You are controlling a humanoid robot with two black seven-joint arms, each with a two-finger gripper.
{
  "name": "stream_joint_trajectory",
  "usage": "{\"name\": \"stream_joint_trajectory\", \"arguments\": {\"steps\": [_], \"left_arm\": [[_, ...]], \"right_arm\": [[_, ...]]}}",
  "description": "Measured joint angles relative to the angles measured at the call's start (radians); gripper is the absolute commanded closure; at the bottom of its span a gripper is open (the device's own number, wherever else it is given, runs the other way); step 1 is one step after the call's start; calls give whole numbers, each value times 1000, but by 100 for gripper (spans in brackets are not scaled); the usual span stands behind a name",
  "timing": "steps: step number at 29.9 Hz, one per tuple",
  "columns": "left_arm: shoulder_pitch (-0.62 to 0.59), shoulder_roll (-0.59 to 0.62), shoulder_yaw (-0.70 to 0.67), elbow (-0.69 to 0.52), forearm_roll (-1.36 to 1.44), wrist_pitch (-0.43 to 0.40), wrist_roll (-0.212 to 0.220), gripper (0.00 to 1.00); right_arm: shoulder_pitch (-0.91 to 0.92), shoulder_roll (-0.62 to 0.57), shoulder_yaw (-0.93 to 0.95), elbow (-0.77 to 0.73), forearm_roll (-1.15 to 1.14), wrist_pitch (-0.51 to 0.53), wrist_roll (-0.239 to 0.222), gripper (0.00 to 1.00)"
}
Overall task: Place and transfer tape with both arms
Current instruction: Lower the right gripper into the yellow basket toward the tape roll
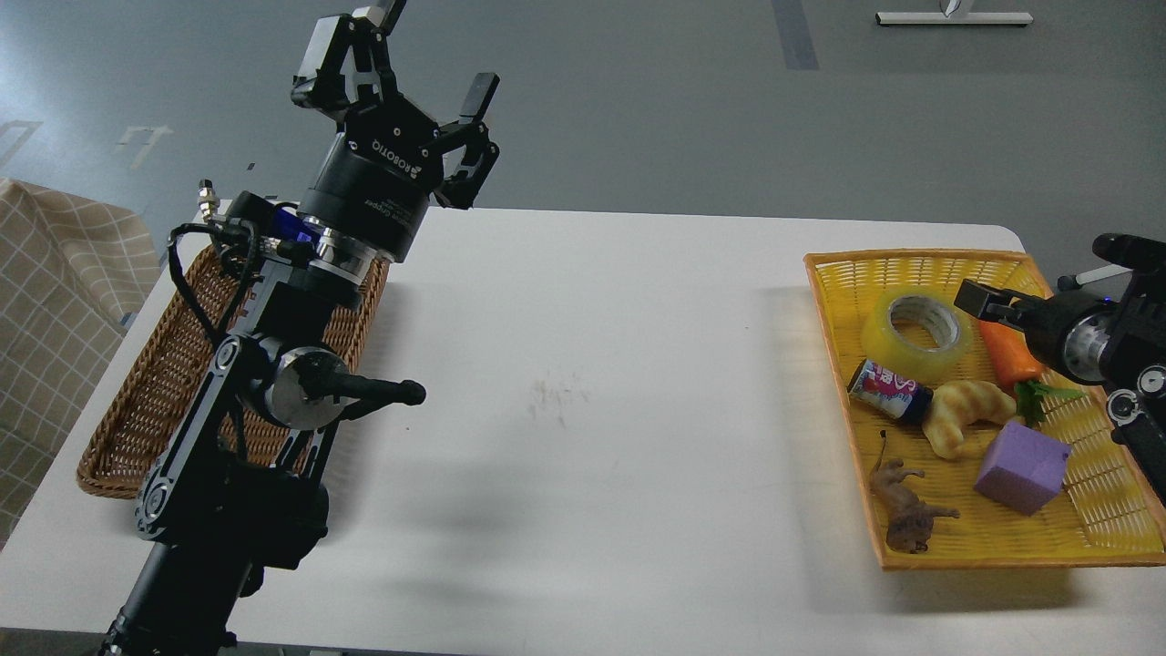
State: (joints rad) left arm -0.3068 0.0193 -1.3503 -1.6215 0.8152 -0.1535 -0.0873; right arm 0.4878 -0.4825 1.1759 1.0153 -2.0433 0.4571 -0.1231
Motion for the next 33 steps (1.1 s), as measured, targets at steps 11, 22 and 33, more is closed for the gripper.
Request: {"name": "stream_joint_trajectory", "arguments": {"steps": [11,22,33], "left_arm": [[0,5,-5,-1,-7,-2,0,2],[0,5,-6,-5,-8,-2,0,2],[0,7,-6,-5,-8,2,1,2]], "right_arm": [[49,12,-117,-110,3,-117,4,31],[39,12,-122,-110,3,-126,5,32],[28,15,-188,-105,9,-126,12,33]]}}
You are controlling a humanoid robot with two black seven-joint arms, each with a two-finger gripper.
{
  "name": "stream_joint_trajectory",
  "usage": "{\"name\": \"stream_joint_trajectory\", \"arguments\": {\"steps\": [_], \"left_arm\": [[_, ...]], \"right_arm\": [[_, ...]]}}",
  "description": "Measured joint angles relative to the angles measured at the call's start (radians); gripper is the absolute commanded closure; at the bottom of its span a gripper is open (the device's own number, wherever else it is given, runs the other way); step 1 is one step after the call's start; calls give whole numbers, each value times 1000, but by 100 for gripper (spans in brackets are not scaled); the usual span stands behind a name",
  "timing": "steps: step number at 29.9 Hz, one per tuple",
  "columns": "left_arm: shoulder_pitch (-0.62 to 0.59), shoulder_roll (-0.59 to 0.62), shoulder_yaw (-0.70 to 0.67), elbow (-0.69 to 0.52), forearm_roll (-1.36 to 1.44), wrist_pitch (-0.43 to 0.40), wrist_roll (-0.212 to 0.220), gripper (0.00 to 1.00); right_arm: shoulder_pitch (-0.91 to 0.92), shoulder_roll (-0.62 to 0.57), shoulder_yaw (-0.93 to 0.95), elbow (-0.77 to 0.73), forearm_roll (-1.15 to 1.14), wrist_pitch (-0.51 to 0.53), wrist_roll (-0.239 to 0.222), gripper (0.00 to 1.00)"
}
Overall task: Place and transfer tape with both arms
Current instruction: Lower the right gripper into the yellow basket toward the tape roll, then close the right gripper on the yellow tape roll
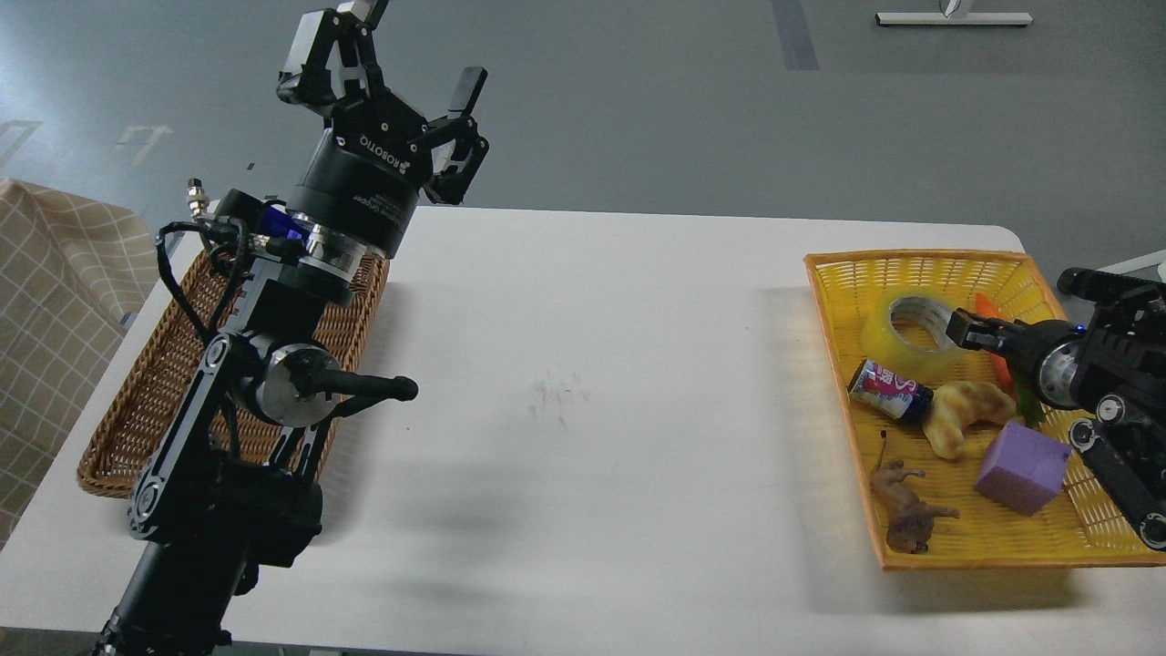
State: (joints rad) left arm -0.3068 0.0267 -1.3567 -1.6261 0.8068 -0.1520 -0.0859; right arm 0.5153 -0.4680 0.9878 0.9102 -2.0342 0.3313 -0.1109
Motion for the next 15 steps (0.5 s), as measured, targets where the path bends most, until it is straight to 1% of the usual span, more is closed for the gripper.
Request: {"name": "stream_joint_trajectory", "arguments": {"steps": [12,14,15], "left_arm": [[3,8,-6,0,0,0,0,2],[3,9,-8,1,0,0,0,2],[3,9,-8,1,0,1,0,2]], "right_arm": [[9,13,-18,-9,0,-12,0,33],[9,16,-18,-10,0,-15,0,33],[9,18,-18,-10,0,-16,0,35]]}}
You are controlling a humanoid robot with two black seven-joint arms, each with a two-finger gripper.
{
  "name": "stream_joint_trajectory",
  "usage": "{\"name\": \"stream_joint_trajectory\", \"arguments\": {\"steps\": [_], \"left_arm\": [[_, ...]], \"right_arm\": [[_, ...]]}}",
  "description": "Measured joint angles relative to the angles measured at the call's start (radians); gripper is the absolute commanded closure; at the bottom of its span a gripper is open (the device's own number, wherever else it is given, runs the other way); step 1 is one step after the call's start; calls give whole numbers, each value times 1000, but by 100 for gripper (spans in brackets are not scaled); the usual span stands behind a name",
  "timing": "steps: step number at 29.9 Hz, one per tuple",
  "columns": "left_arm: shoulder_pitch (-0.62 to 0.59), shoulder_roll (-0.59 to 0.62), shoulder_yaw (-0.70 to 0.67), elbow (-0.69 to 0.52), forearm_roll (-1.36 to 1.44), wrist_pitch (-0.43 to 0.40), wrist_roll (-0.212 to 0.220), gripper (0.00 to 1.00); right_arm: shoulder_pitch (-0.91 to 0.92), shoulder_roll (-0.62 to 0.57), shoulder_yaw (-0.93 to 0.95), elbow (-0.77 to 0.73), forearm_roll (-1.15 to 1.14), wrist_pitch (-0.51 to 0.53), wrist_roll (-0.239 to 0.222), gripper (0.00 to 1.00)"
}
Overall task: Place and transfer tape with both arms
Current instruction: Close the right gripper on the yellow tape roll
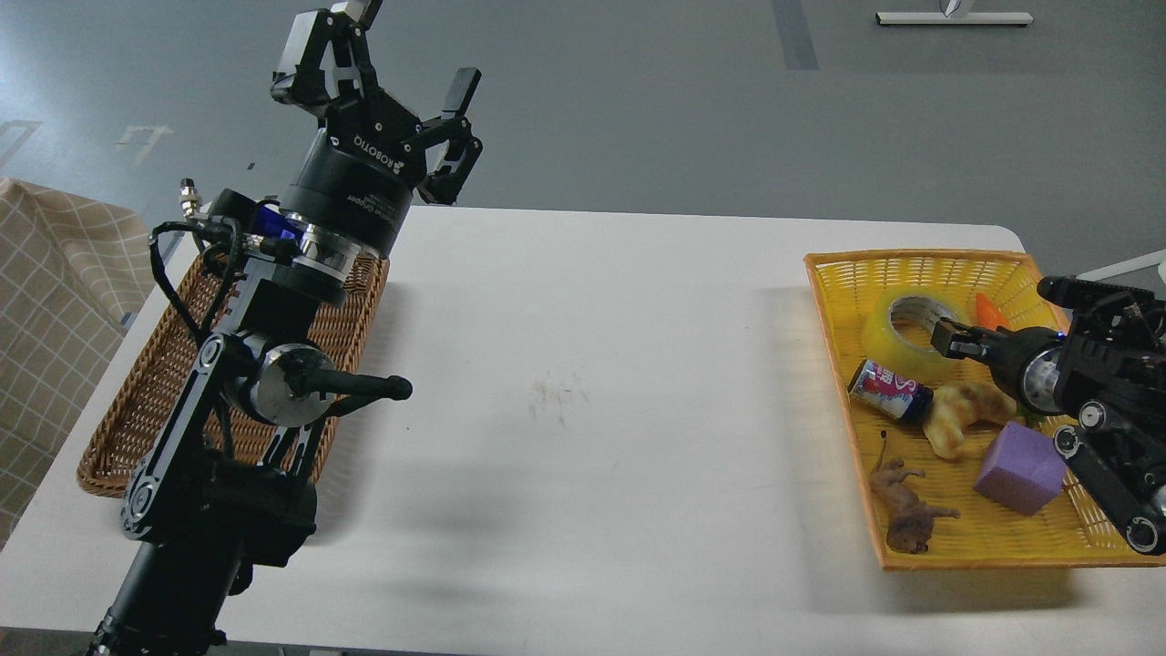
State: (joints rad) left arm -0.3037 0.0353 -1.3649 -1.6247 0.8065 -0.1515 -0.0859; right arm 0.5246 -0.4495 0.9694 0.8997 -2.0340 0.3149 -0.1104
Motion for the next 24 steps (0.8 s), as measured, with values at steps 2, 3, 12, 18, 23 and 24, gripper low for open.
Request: {"name": "stream_joint_trajectory", "arguments": {"steps": [2,3,12,18,23,24], "left_arm": [[0,0,-1,0,0,1,0,2],[1,0,-2,0,0,2,0,2],[3,1,-12,0,-1,7,4,2],[3,3,-15,0,-2,7,6,2],[2,14,-27,0,-3,7,9,2],[2,15,-28,0,-3,7,9,2]], "right_arm": [[0,4,0,0,0,-1,-1,37],[0,6,0,-1,1,-1,-1,37],[0,25,0,-13,6,-2,-2,37],[7,31,1,-35,9,-2,-2,34],[16,36,6,-52,11,-3,-3,35],[20,37,7,-54,11,-4,-3,35]]}}
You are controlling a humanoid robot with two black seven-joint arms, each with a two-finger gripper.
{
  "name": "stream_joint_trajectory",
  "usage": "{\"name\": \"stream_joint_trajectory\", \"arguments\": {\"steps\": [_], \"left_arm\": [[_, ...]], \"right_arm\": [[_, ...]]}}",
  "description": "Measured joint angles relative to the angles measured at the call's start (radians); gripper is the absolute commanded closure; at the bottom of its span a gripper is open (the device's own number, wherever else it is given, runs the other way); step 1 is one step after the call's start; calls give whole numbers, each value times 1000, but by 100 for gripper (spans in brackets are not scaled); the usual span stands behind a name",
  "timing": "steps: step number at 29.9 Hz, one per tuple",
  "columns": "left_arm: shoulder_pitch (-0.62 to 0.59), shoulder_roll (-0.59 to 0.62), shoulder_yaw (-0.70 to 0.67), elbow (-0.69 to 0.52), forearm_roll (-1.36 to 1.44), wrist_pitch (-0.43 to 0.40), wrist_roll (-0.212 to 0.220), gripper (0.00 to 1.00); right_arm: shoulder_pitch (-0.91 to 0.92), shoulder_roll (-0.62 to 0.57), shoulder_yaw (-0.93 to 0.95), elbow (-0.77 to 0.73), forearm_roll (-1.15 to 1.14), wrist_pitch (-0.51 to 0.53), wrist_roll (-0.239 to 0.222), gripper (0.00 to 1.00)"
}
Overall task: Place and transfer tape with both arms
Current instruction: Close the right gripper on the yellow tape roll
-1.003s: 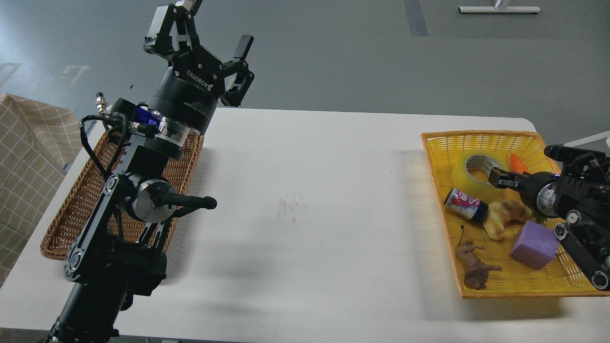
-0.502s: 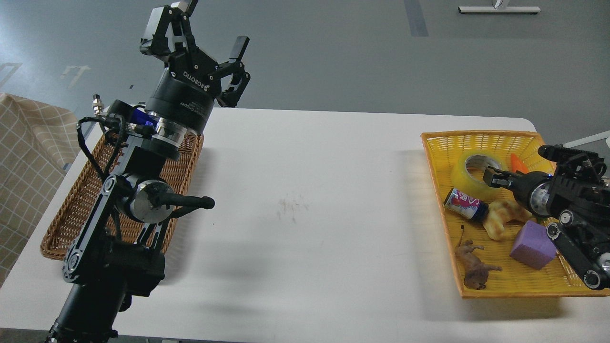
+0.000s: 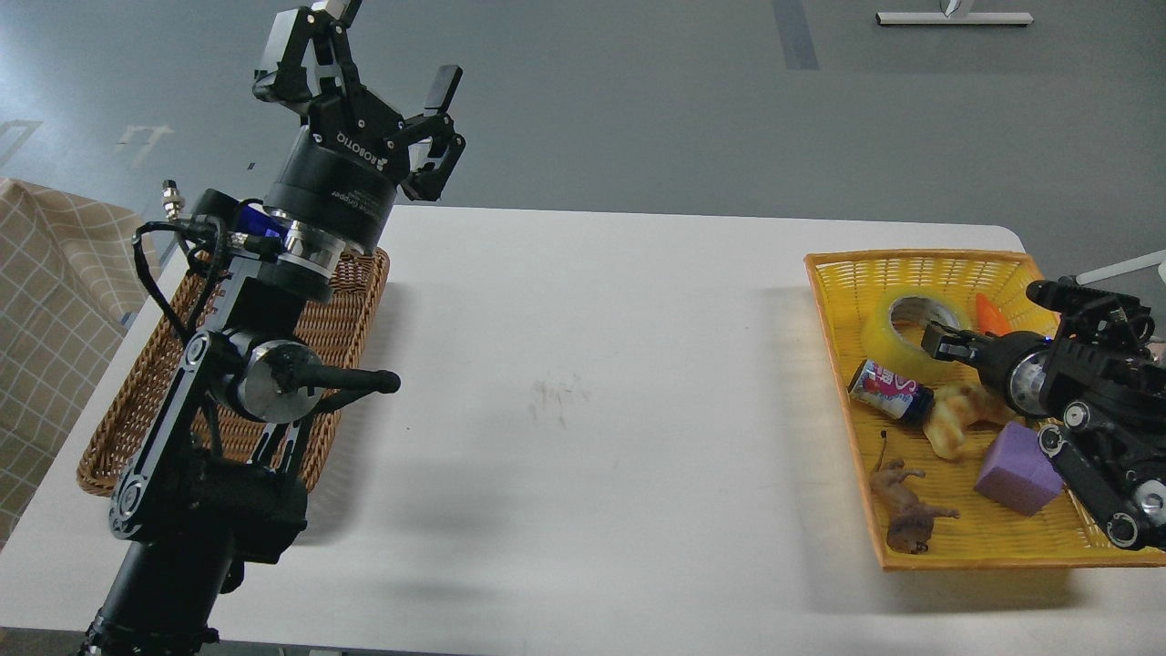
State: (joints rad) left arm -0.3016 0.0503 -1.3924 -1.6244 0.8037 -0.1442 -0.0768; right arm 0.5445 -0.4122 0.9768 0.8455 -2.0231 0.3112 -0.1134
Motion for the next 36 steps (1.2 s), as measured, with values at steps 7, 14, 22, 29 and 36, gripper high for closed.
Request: {"name": "stream_joint_trajectory", "arguments": {"steps": [7,14,22,29,36], "left_arm": [[1,3,-1,1,0,8,1,2],[0,14,-2,4,1,9,2,2],[-1,24,-1,10,3,9,2,2],[-1,32,-1,11,3,9,2,2],[-1,28,-1,11,3,9,-7,2]], "right_arm": [[4,14,3,-3,20,0,-2,37],[5,15,1,-3,29,0,-4,40],[4,14,-3,-24,28,2,-3,42],[7,14,-7,-36,27,4,-2,71],[7,22,-9,-47,27,3,-7,90]]}}
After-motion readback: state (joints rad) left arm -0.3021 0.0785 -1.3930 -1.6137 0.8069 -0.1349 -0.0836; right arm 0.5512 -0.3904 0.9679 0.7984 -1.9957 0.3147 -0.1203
